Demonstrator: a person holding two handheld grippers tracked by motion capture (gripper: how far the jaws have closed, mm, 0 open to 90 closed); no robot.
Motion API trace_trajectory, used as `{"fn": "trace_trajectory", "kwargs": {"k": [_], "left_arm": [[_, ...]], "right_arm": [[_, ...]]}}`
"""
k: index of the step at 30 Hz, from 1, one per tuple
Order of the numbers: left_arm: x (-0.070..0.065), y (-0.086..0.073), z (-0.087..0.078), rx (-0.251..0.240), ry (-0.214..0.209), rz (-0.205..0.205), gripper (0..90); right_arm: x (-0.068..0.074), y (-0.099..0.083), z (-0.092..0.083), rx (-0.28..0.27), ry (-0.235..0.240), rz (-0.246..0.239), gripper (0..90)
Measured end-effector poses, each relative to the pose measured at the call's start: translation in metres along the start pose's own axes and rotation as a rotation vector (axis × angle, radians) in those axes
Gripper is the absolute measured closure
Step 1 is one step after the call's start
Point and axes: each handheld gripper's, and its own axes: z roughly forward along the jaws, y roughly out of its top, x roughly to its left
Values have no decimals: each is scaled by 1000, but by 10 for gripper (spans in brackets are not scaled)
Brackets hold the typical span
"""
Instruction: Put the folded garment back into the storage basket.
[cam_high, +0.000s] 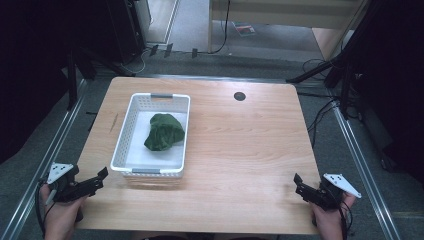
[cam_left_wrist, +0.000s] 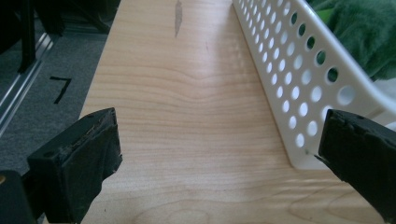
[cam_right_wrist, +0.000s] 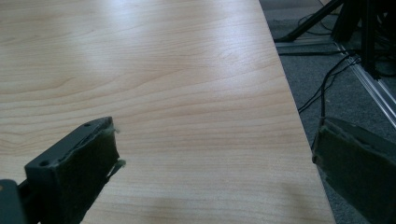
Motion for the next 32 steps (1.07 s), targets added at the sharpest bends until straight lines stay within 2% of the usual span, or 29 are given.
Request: {"fn": "trace_trajectory", "kwargs": {"k": [3, 11, 15, 17, 21, 24, 32], "left_arm": [[0, -5, 4, 20, 14, 9, 0], [-6, -12, 12, 25, -11, 54, 0], [-5, -14, 12, 17, -21, 40, 0], [-5, -14, 12, 14, -19, 47, 0], [-7, -15, 12, 7, -6, 58, 4], [-7, -15, 11, -9, 7, 47, 13], [-9, -15, 12, -1, 13, 59, 17]], "right_arm": [[0, 0, 0, 0, 0, 1, 4], [0, 0, 0, 0, 0, 0, 4], [0, 0, 0, 1, 0, 0, 4], [0, 0, 0, 1, 0, 0, 4], [0, 0, 0, 1, -1, 0, 4], [0, 0, 0, 2, -2, 0, 4], [0, 0, 1, 4, -5, -1, 4]]}}
